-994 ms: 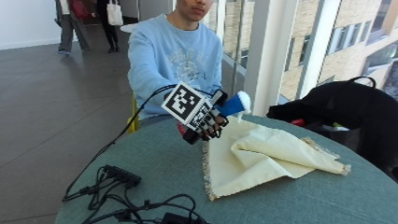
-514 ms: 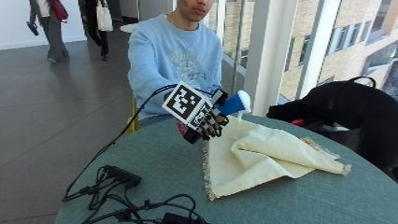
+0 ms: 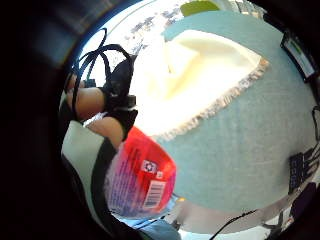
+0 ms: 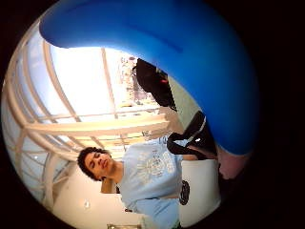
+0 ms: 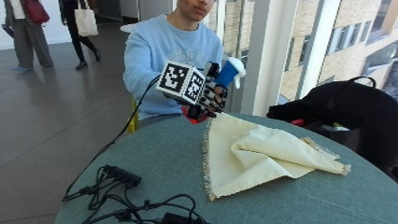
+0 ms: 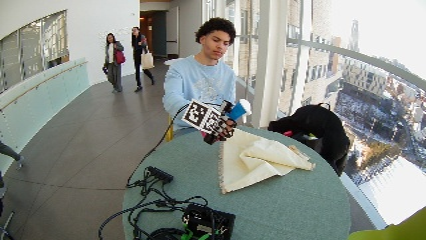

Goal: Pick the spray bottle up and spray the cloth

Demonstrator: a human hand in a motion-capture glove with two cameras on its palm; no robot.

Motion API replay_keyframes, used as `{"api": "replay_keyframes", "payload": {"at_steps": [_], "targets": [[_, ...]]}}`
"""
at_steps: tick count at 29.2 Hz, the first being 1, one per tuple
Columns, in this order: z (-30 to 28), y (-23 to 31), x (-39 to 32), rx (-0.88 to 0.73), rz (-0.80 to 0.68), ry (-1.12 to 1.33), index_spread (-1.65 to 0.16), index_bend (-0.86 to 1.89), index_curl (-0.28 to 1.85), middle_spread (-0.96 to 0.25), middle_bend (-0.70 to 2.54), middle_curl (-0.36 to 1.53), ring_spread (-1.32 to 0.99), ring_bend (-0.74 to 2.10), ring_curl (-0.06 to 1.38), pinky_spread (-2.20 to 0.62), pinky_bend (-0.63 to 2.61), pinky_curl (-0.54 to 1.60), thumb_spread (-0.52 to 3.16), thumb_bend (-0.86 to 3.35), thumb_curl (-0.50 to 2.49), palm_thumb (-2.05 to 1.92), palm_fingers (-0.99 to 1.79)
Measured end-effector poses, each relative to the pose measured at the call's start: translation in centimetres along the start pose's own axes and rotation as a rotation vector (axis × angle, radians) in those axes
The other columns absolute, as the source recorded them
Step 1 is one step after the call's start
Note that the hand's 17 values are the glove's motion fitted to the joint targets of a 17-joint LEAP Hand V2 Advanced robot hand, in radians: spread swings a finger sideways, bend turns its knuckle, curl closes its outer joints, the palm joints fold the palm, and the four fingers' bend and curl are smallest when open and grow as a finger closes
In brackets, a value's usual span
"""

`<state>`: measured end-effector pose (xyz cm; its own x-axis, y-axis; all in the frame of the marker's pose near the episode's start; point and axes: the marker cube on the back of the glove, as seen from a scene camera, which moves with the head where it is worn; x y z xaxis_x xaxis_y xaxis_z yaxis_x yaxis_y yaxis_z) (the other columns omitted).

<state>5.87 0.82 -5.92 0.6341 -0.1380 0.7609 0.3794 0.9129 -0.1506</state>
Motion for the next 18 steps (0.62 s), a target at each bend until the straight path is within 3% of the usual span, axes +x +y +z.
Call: {"api": "replay_keyframes", "payload": {"at_steps": [10,18], "targets": [[5.0,1.7,-8.2,0.151,-0.331,-0.083,-0.2,0.09,0.17,-0.09,0.28,0.49,-0.02,0.59,0.39,0.19,0.23,0.37,0.65,-0.03,0.75,0.94,1.04],[12.2,-1.2,-10.9,0.15,-0.443,-0.147,-0.22,0.09,0.18,-0.09,0.29,0.5,-0.03,0.56,0.39,0.17,0.21,0.37,0.66,-0.02,0.75,0.94,1.0]]}}
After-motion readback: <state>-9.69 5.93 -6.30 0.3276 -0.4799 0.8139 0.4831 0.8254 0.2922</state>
